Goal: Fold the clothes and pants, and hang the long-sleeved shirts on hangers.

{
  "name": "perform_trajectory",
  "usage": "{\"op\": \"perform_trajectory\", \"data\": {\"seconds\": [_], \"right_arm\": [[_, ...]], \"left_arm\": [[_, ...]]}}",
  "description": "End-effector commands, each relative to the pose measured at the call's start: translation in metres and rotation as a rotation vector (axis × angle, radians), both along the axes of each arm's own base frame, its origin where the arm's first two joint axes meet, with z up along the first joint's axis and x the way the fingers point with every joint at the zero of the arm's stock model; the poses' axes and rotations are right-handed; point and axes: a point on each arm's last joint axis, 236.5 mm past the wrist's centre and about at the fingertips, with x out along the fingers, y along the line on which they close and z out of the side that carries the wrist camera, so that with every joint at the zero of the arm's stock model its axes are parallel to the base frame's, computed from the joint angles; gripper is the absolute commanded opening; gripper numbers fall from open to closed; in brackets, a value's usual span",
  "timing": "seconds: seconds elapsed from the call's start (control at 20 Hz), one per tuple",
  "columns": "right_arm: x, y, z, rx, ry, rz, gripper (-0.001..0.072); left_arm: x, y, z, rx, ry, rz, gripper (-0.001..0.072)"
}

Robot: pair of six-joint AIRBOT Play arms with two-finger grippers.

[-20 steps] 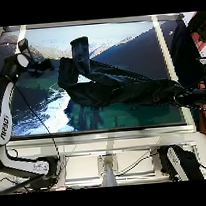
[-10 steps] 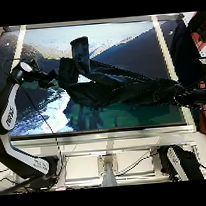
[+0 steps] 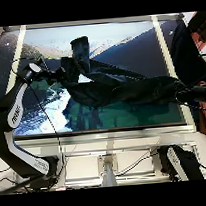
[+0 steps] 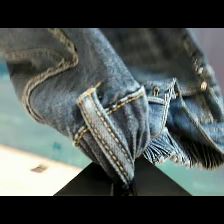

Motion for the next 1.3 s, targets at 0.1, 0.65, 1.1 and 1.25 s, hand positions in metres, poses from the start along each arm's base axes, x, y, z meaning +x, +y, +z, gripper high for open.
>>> {"op": "perform_trajectory", "data": {"seconds": [0.1, 0.65, 1.1, 1.25], "right_arm": [[0.056, -0.026, 0.041, -0.049, -0.285, -0.105, 0.0049], [0.109, 0.009, 0.009, -0.002, -0.208, 0.089, 0.0047], [-0.044, 0.002, -0.061, -0.081, 0.487, 0.292, 0.0048], [-0.076, 0.01, -0.082, -0.024, 0.621, 0.295, 0.0048]], "left_arm": [[0.035, 0.038, 0.108, 0.012, -0.278, 0.101, 0.0016], [-0.092, 0.165, 0.323, 0.447, -0.513, 0.218, 0.0013], [-0.158, 0.189, 0.185, 0.597, 0.116, -0.067, 0.0013], [-0.146, 0.183, 0.131, 0.559, 0.234, -0.127, 0.0013]]}}
